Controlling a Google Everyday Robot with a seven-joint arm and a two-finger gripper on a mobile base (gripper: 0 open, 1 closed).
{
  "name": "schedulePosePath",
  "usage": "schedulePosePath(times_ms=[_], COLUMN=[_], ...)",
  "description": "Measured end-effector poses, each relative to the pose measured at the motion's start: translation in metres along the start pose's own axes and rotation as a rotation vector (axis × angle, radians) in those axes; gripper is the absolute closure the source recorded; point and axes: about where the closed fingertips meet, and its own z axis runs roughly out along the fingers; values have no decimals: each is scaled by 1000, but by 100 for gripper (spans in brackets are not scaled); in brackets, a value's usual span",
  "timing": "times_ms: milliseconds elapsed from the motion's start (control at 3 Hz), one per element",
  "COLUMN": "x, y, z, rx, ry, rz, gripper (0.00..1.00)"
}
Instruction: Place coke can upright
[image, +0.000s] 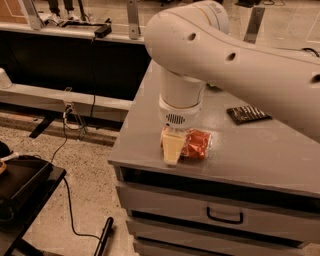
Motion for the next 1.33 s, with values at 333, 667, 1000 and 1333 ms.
schedulePosePath(times_ms=[333, 667, 1000, 1333], x=[-1, 2, 10, 20], y=[0, -5, -24, -47], z=[-1, -9, -29, -56], rx=[-24, -61, -83, -109], ry=[-15, -53, -147, -317], rz=[24, 53, 73, 86], gripper=[64, 88, 100, 100])
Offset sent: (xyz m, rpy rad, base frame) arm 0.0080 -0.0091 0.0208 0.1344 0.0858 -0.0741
